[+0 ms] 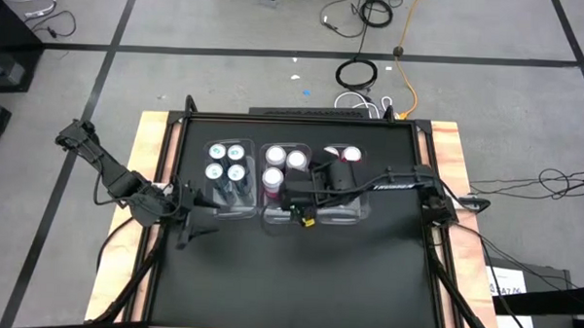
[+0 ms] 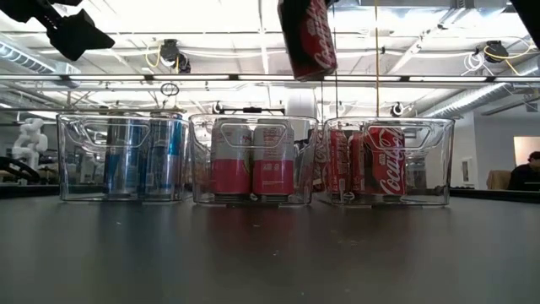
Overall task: Sort soda cans
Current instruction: Put the red-white soda can into the right transparent bin
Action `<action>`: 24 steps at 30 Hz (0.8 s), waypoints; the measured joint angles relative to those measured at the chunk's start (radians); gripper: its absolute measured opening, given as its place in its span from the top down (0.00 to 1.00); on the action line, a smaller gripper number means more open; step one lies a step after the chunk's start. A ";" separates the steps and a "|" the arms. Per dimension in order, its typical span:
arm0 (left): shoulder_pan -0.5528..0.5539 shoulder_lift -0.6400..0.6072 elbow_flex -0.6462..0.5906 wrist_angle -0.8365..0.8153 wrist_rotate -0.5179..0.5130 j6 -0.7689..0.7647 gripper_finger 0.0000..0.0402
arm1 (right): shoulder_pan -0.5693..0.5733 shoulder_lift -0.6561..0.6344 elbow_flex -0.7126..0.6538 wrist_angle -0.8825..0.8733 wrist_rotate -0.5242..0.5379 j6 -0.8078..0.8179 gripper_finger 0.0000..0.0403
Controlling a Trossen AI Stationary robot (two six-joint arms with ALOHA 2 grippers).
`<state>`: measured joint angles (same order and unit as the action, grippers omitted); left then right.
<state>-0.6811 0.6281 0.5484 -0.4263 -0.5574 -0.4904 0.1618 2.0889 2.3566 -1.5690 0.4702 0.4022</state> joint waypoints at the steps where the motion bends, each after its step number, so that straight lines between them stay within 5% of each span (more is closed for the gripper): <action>1: 0.000 0.000 0.000 -0.001 -0.009 0.000 0.19 | -0.005 -0.001 0.000 0.000 0.000 -0.019 0.25; 13: 0.000 0.000 0.000 0.000 -0.031 0.000 0.19 | -0.022 -0.044 -0.065 0.000 0.001 -0.090 0.24; 17: 0.000 0.000 0.000 0.000 -0.031 0.000 0.19 | -0.024 -0.139 -0.259 0.059 0.004 -0.046 0.24; 24: 0.000 0.000 0.000 -0.002 -0.063 0.011 0.19 | -0.039 -0.416 -0.751 0.482 -0.055 0.028 0.24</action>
<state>-0.6811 0.6281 0.5484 -0.4282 -0.6205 -0.4791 0.1226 1.6734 1.6059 -1.0874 0.4153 0.4299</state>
